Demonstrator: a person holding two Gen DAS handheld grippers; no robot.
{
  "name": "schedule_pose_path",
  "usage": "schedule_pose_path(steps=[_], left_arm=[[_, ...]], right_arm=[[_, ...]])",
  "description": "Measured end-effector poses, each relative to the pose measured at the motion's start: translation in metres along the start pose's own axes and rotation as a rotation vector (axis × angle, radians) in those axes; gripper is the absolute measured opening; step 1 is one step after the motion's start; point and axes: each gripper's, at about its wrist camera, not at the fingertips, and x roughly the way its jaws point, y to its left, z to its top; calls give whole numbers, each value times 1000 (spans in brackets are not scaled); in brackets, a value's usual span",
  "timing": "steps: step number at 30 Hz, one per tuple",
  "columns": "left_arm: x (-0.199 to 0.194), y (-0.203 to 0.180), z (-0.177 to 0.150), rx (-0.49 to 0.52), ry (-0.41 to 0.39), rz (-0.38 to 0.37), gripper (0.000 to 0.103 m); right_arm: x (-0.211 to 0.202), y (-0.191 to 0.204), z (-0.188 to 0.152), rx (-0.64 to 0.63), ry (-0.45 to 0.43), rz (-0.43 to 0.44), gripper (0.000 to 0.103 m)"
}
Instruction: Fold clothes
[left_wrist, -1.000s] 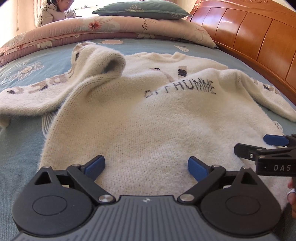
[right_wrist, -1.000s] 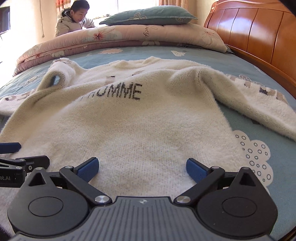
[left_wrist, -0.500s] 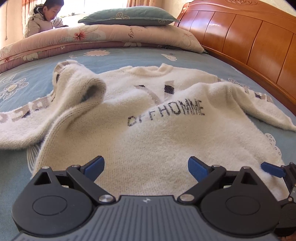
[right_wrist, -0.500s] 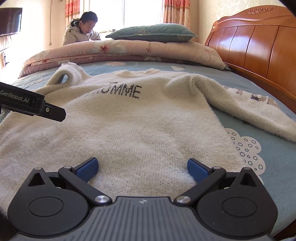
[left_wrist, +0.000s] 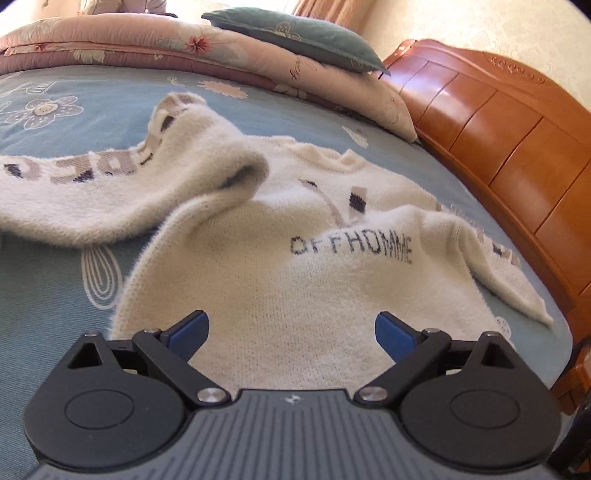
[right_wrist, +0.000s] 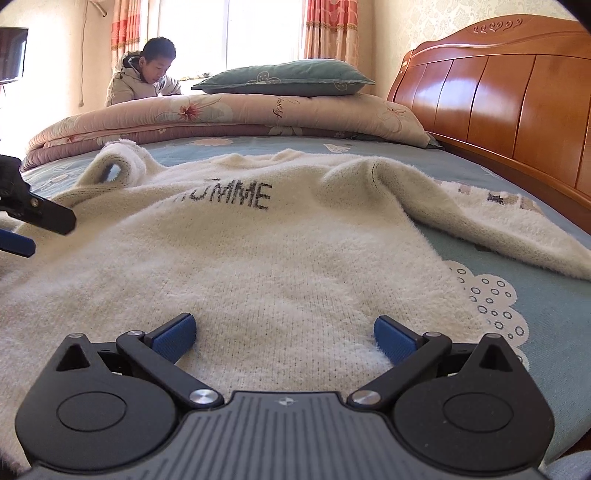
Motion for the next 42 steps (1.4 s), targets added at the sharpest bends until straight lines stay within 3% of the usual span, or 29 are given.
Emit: schedule_pose_path(steps=[4, 6, 7, 10, 12, 16, 18, 20, 22, 23, 25, 28, 30, 34, 38, 42], left_arm=[[-32, 68, 19, -256, -138, 37, 95], [-33, 109, 21, -407, -165, 108, 86], [-32, 129, 20, -480, -174, 128, 74], [-17, 174, 18, -660, -172, 77, 70], [-6, 187, 22, -717, -182, 54, 70], [18, 200, 43, -733, -207, 39, 69], [31, 199, 57, -683, -196, 85, 60], [37, 194, 68, -615, -171, 146, 31], [40, 190, 78, -563, -153, 194, 16], [40, 189, 82, -545, -147, 209, 14], [41, 186, 91, -500, -138, 241, 10], [32, 176, 108, -355, -165, 288, 7], [27, 183, 115, -345, -183, 293, 7], [11, 214, 119, -382, -205, 324, 7], [-3, 246, 126, -388, -229, 360, 7], [-8, 270, 135, -409, -240, 322, 8]], right_arm=[[2, 4, 2, 17, -1, -18, 103], [3, 4, 2, 16, -4, -21, 103], [3, 5, 2, 16, -6, -22, 103], [4, 6, 2, 14, -11, -26, 103], [5, 7, 1, 13, -14, -29, 103], [5, 9, 1, 8, -22, -35, 103], [5, 9, 0, 6, -26, -39, 103], [5, 10, 0, 3, -31, -42, 103], [5, 12, 0, -2, -32, -50, 103], [4, 13, 0, -6, -33, -57, 103], [3, 18, 0, -15, -34, -83, 103], [-2, 29, 3, -42, -26, -139, 103], [-6, 40, 8, -74, -30, -163, 103], [-18, 64, 21, -143, -82, -134, 103], [-16, 95, 32, -211, -76, -52, 103], [-11, 119, 25, -241, -40, 27, 103]])
